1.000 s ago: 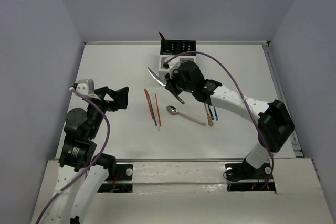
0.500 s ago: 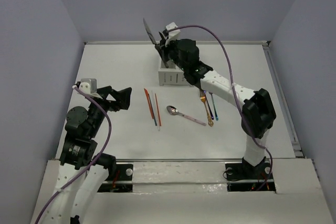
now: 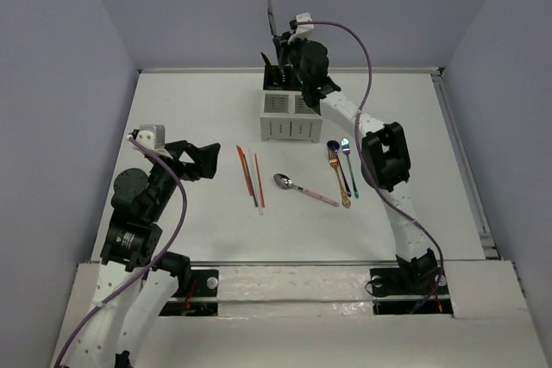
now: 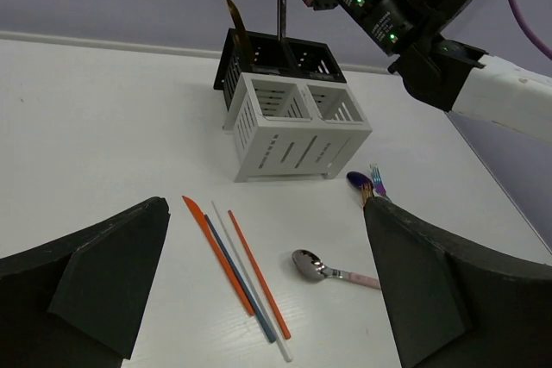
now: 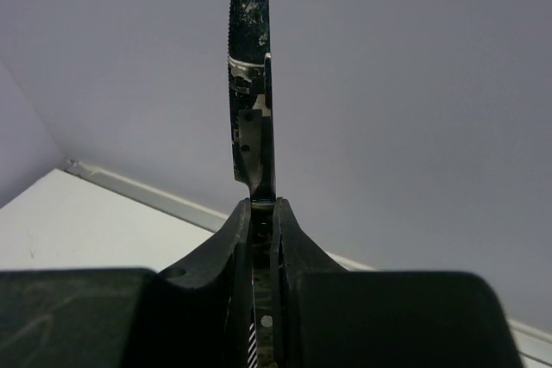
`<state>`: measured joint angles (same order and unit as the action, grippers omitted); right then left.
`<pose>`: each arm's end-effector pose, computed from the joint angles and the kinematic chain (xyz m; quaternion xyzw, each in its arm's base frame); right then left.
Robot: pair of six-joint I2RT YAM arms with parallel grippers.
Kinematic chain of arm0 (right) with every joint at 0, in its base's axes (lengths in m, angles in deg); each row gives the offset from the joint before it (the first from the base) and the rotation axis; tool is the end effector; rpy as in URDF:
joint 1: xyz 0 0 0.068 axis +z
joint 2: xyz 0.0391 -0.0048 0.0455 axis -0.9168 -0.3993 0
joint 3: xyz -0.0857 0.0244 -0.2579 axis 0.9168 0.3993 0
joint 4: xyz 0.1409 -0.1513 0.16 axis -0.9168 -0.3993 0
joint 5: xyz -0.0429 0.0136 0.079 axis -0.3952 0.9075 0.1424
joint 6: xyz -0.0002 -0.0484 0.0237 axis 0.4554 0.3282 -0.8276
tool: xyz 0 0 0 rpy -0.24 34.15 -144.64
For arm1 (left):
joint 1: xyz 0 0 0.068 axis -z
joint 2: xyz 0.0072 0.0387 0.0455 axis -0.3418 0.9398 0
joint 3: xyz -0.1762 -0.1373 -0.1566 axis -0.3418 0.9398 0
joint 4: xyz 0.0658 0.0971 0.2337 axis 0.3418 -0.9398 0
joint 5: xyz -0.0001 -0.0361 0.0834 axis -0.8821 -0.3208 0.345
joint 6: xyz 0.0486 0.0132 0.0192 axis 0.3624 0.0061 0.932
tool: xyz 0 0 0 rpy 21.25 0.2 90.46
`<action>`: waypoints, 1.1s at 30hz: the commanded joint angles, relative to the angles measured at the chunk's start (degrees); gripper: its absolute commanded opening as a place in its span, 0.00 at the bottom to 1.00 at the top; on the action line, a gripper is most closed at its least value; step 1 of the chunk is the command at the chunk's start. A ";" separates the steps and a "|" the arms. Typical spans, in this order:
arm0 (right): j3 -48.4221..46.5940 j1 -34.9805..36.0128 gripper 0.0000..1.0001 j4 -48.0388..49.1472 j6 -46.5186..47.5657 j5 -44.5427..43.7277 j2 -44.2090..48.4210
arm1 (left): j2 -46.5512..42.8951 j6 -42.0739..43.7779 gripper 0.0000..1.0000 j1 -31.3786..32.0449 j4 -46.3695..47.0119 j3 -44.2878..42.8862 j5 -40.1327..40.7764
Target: Sort the eating utensils into containers
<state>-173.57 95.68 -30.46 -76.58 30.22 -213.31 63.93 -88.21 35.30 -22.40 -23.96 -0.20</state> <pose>0.4970 0.2758 0.3185 -0.1344 0.6176 0.1852 0.7524 0.1120 -0.0352 0.3678 0.0386 0.6590 -0.2446 0.7102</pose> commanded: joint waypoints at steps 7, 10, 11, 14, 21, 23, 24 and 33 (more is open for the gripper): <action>-7.21 -1.79 0.00 6.07 -5.66 8.32 -5.65 | 1.89 0.74 0.99 -2.47 3.97 0.03 -2.60; -2.29 -1.79 0.00 7.92 -6.45 9.28 -4.95 | 2.24 0.82 0.99 -3.01 4.06 0.12 -2.86; -1.06 -1.79 0.00 7.93 -6.63 10.25 -4.95 | 2.42 0.74 0.99 -3.01 4.24 0.12 -3.03; 0.79 -1.79 0.00 8.01 -6.37 11.75 -4.34 | 2.59 0.74 0.99 -3.62 4.24 0.21 -3.21; 6.59 -1.79 0.09 9.33 -5.31 13.42 -1.26 | 2.16 0.74 0.99 -4.15 4.68 0.38 -3.83; 8.52 -1.79 0.24 9.59 -5.40 14.20 -0.30 | 1.89 0.82 0.99 -4.15 4.76 0.47 -3.83; 8.96 -1.79 0.30 9.33 -5.40 14.65 0.75 | 1.72 0.82 0.99 -4.15 4.77 0.47 -3.83; 8.88 -1.79 0.62 -1.55 -3.82 19.83 7.96 | 1.19 0.56 0.99 -4.15 4.77 0.47 -4.18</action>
<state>-161.71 93.54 -27.86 -81.87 45.74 -212.96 65.63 -88.03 31.49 -21.03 -23.96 -3.37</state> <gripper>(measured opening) 0.605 0.989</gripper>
